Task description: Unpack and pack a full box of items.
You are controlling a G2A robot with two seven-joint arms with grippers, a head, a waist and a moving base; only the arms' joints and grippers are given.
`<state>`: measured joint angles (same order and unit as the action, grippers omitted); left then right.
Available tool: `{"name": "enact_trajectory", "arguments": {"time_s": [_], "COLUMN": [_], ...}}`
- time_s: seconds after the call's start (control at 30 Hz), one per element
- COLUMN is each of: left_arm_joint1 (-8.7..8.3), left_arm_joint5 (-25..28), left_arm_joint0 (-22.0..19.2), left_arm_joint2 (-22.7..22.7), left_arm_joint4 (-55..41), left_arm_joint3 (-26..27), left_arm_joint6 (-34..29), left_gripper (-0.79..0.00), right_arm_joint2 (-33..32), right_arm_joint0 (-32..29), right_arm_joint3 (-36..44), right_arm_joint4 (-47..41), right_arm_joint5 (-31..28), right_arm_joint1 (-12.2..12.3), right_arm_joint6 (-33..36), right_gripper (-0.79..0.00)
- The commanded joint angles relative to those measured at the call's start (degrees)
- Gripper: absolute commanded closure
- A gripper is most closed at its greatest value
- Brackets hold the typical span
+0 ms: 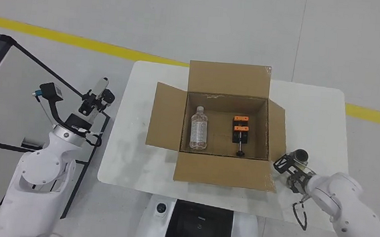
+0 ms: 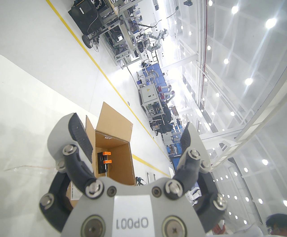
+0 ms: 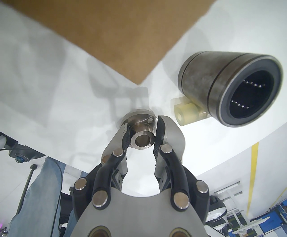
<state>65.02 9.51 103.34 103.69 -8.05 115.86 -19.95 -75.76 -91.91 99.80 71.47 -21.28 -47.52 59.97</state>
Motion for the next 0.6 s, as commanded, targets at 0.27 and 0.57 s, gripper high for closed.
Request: {"name": "enact_trajectory", "arguments": {"time_s": [0.27,0.57], "left_arm_joint1": [0.0,0.0], "left_arm_joint5": [0.0,0.0], "left_arm_joint0": [0.0,0.0], "left_arm_joint2": [0.0,0.0], "left_arm_joint4": [0.0,0.0], "left_arm_joint3": [0.0,0.0], "left_arm_joint6": [0.0,0.0], "left_gripper": [-0.785,-0.785], "right_arm_joint2": [-6.69,-14.24], "right_arm_joint0": [-5.59,-9.94], "right_arm_joint3": [4.82,9.16], "right_arm_joint4": [0.54,-0.82], "right_arm_joint5": [-0.34,-1.58], "right_arm_joint1": [0.92,1.6], "right_arm_joint6": [1.26,2.56], "right_gripper": [0.0,0.0]}}
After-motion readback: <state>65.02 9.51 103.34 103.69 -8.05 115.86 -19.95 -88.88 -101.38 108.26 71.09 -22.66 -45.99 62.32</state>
